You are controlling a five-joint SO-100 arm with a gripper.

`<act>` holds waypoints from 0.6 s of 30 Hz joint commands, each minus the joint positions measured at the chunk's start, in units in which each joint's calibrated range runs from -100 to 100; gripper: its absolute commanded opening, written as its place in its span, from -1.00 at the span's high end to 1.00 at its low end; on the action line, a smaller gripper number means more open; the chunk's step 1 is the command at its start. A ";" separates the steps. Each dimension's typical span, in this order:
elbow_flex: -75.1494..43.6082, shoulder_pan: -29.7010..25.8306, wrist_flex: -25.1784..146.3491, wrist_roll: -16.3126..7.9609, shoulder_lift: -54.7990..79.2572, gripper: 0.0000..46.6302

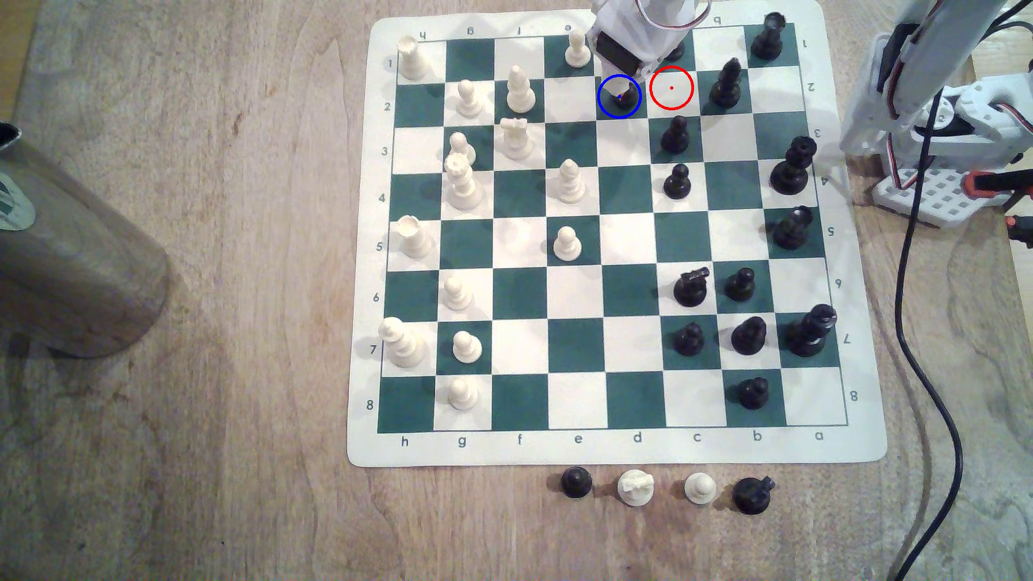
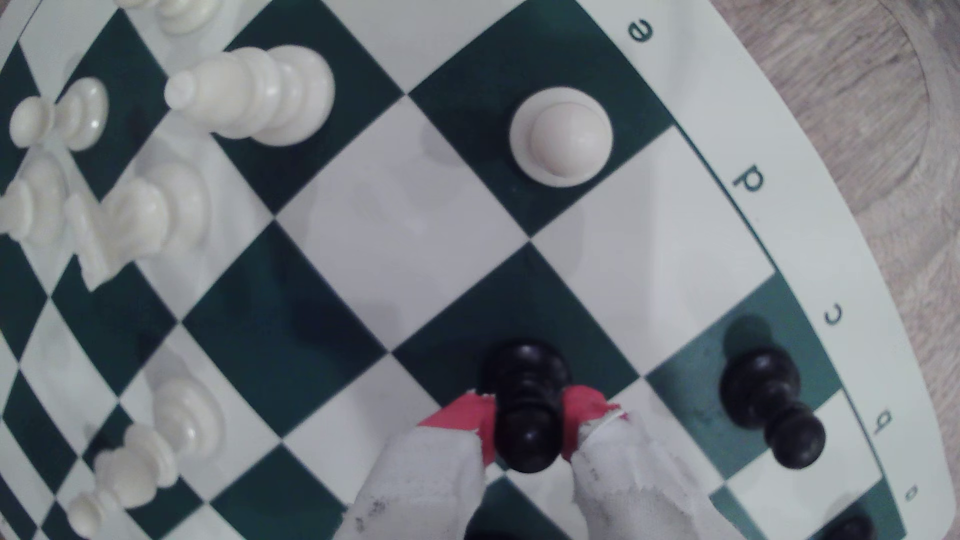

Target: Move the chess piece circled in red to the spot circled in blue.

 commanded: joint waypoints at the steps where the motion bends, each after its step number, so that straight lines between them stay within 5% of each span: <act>1: -5.28 -0.02 -0.71 0.24 -0.40 0.99; 12: -5.73 -0.09 -0.95 0.20 0.36 0.98; 18: -4.92 -0.02 -1.53 -0.10 0.03 0.37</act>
